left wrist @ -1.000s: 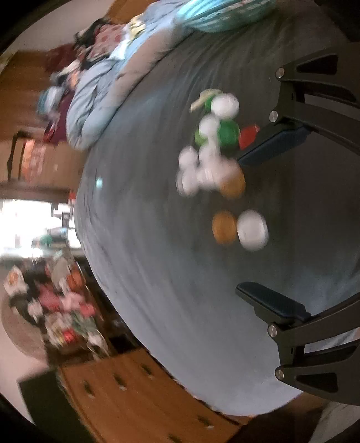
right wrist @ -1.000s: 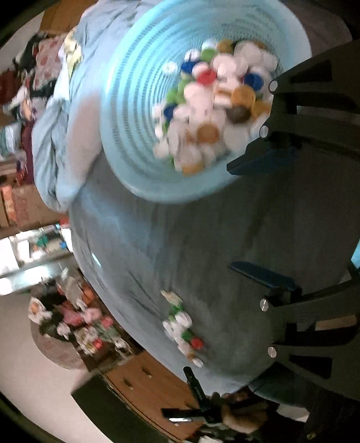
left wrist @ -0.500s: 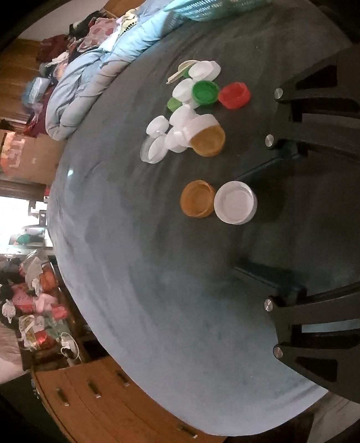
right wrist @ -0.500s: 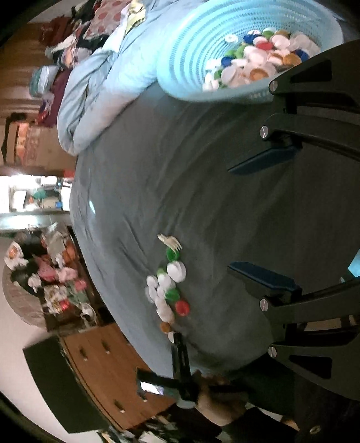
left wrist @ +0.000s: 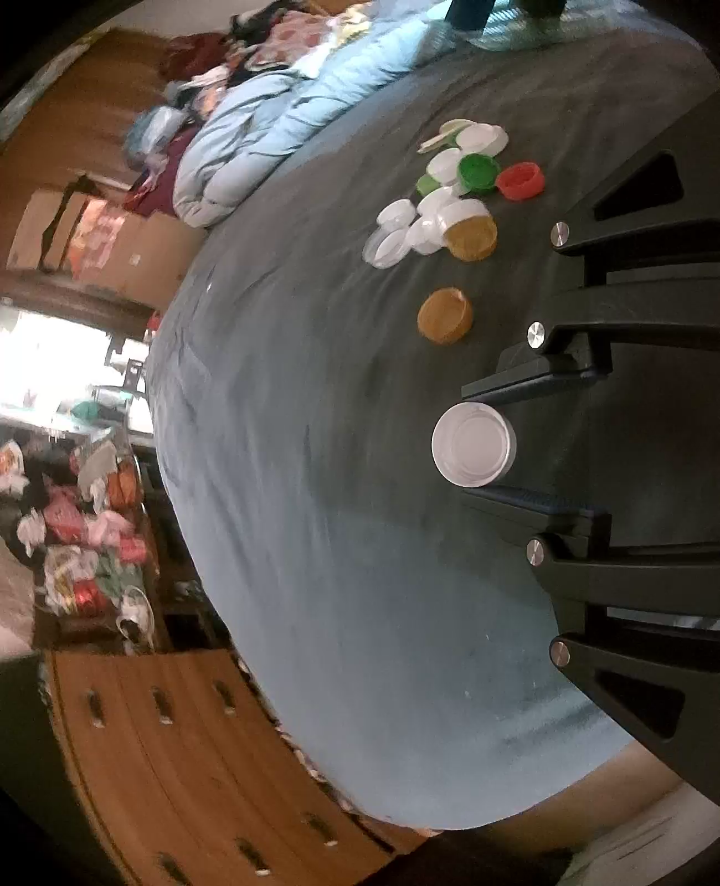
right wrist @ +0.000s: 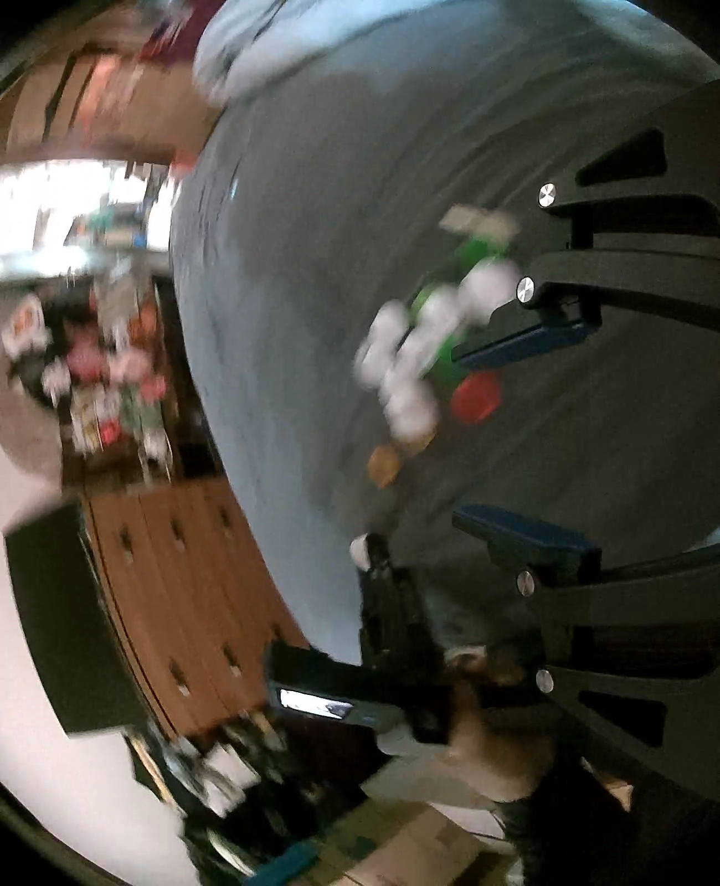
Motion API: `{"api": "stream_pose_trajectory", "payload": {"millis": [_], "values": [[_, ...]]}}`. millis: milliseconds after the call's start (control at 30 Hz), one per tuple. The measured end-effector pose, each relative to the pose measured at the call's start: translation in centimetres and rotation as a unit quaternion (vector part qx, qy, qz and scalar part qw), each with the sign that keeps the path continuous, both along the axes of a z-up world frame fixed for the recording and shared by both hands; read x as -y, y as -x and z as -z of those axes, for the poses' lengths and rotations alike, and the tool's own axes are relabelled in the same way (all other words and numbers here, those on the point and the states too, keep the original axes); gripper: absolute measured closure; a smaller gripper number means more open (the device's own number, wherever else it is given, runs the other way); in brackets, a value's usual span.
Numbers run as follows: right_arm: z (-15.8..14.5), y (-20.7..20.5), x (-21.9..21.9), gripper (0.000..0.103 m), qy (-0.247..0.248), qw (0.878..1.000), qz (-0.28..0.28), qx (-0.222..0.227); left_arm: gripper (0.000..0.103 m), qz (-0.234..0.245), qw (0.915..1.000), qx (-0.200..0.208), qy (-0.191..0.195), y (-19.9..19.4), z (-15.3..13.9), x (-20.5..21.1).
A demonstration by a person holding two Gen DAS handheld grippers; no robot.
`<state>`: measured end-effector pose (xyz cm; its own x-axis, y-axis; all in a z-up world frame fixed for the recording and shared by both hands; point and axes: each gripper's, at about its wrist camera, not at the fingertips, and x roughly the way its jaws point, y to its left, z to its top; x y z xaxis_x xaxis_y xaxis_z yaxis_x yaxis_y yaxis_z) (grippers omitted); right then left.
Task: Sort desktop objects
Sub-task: 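Grasp a white cap with the left tool while the right tool grasps a brown cap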
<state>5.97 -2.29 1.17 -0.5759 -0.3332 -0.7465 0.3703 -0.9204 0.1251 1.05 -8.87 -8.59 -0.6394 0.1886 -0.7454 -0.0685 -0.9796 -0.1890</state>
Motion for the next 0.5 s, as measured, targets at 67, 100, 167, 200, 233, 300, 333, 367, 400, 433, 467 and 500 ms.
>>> {"api": "stream_pose_trajectory", "payload": {"millis": [67,100,167,200,233,300,333,367,400,433,467,500], "values": [[1.3,2.6,1.8,0.058,0.002,1.000,-0.018,0.016,0.072,-0.010,0.9999,0.001,-0.004,0.0,0.0,0.9],[2.1,4.0,2.9,0.058,-0.003,0.999,-0.025,0.022,0.072,-0.014,0.9999,0.002,-0.009,0.1,0.1,1.3],[3.6,6.2,4.7,0.058,-0.009,0.999,-0.037,0.035,0.072,-0.018,0.9998,0.005,-0.013,0.3,0.2,1.6],[4.3,7.0,5.3,0.058,-0.014,0.998,-0.039,0.040,0.072,-0.018,0.9997,0.008,-0.016,0.3,0.4,1.7],[5.1,7.9,5.9,0.058,-0.021,0.998,-0.041,0.045,0.072,-0.017,0.9996,0.010,-0.019,0.5,0.4,1.7],[6.3,8.9,6.4,0.058,-0.038,0.997,-0.033,0.051,0.072,-0.014,0.9997,0.009,-0.020,0.6,0.5,1.7],[6.8,9.3,6.5,0.058,-0.043,0.997,-0.029,0.055,0.072,-0.011,0.9997,0.008,-0.021,0.7,0.5,1.6],[7.1,9.5,6.4,0.058,-0.045,0.997,-0.026,0.060,0.072,-0.010,0.9997,0.008,-0.020,0.7,0.5,1.5],[7.8,10.0,6.5,0.058,-0.050,0.996,-0.019,0.069,0.072,-0.008,0.9997,0.009,-0.021,0.8,0.6,1.5],[8.3,10.2,6.5,0.059,-0.051,0.996,-0.015,0.075,0.072,-0.007,0.9997,0.011,-0.023,0.9,0.7,1.5],[8.3,10.4,6.5,0.065,-0.051,0.995,-0.012,0.081,0.072,-0.006,0.9996,0.013,-0.024,1.0,0.8,1.5],[8.8,10.6,6.5,0.078,-0.055,0.994,-0.009,0.091,0.072,-0.005,0.9996,0.014,-0.025,1.1,0.9,1.4]]}}
